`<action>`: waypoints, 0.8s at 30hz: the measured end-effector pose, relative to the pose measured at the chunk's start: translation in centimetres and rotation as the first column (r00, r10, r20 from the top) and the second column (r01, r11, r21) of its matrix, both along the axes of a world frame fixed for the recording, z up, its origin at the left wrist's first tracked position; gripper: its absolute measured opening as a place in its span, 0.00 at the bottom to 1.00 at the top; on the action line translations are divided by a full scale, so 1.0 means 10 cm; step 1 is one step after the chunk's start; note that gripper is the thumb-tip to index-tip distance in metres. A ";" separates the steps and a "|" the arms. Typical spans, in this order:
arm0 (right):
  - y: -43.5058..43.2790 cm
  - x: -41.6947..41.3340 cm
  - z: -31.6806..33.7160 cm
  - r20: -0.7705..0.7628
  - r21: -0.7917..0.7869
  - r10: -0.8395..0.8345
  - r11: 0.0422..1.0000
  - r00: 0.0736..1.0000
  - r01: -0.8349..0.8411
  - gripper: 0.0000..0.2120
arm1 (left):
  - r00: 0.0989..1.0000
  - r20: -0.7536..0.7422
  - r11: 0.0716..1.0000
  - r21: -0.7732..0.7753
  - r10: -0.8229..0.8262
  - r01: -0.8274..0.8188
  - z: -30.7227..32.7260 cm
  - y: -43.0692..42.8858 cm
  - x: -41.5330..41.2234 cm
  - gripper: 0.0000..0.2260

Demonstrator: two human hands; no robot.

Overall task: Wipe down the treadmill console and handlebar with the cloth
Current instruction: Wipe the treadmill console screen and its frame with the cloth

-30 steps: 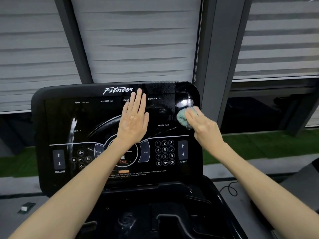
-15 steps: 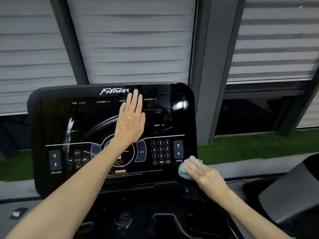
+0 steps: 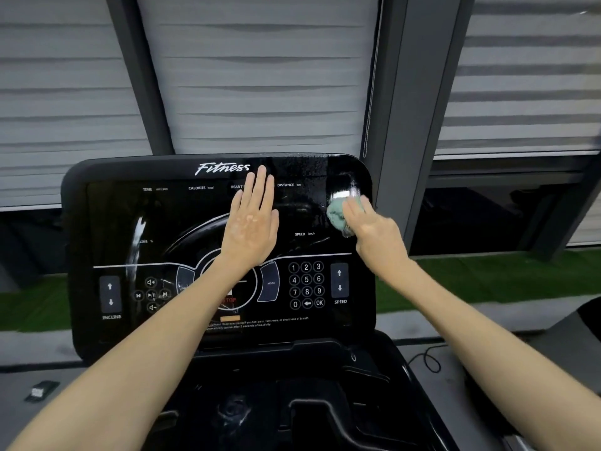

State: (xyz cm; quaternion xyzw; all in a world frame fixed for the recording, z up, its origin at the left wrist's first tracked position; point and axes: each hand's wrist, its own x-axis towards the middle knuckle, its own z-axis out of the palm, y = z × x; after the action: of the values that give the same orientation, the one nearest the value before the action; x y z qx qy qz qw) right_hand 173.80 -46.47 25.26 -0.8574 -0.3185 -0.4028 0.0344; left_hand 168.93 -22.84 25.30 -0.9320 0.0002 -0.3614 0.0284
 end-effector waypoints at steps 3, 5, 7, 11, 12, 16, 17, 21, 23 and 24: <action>-0.21 -0.33 -0.71 -0.107 -0.025 0.069 0.997 0.992 -0.072 0.25 | 1.000 -0.002 1.000 0.002 0.000 0.000 -0.01 0.00 0.01 0.27; -0.39 -0.57 -1.22 -0.154 -0.127 0.103 0.984 0.983 -0.123 0.27 | 1.000 0.000 1.000 -0.002 0.008 -0.008 -0.01 -0.02 0.02 0.27; -0.52 -0.75 -1.57 -0.176 -0.265 0.112 0.951 0.978 -0.157 0.31 | 1.000 -0.004 1.000 -0.007 0.019 -0.019 -0.01 -0.04 0.02 0.27; -0.60 -0.81 -1.59 -0.216 -0.287 0.137 0.938 0.967 -0.197 0.29 | 0.999 -0.005 0.999 -0.002 0.034 -0.034 -0.01 -0.05 0.03 0.28; -0.59 -0.79 -1.54 -0.211 -0.291 0.156 0.932 0.965 -0.214 0.28 | 0.999 -0.006 0.999 0.000 0.036 -0.036 -0.01 -0.04 0.03 0.28; -0.32 -0.72 -1.31 -0.179 -0.289 0.267 0.906 0.947 -0.310 0.22 | 0.999 -0.007 0.999 0.004 0.046 -0.046 -0.01 -0.06 0.03 0.28; -0.19 -0.72 -1.25 -0.166 -0.288 0.303 0.895 0.938 -0.340 0.20 | 0.999 -0.009 0.999 0.004 0.046 -0.045 -0.01 -0.06 0.03 0.28; 0.27 -0.72 -1.20 -0.180 -0.254 0.464 0.830 0.868 -0.496 0.20 | 1.000 -0.009 1.000 0.002 0.005 -0.005 0.01 0.00 0.02 0.27; 0.30 -0.71 -1.24 -0.205 -0.247 0.484 0.815 0.851 -0.524 0.21 | 1.000 -0.008 1.000 0.019 -0.022 0.022 0.01 0.05 0.01 0.27; 0.27 -0.71 -1.25 -0.206 -0.235 0.490 0.815 0.847 -0.529 0.21 | 1.000 -0.006 0.999 0.033 -0.030 0.031 0.01 0.07 0.00 0.27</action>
State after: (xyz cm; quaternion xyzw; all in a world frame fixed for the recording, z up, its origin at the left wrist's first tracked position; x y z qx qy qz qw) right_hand 166.72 -43.74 12.71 -0.7617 -0.5877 -0.2697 0.0399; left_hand 168.94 -22.16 25.36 -0.9322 0.0204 -0.3594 0.0382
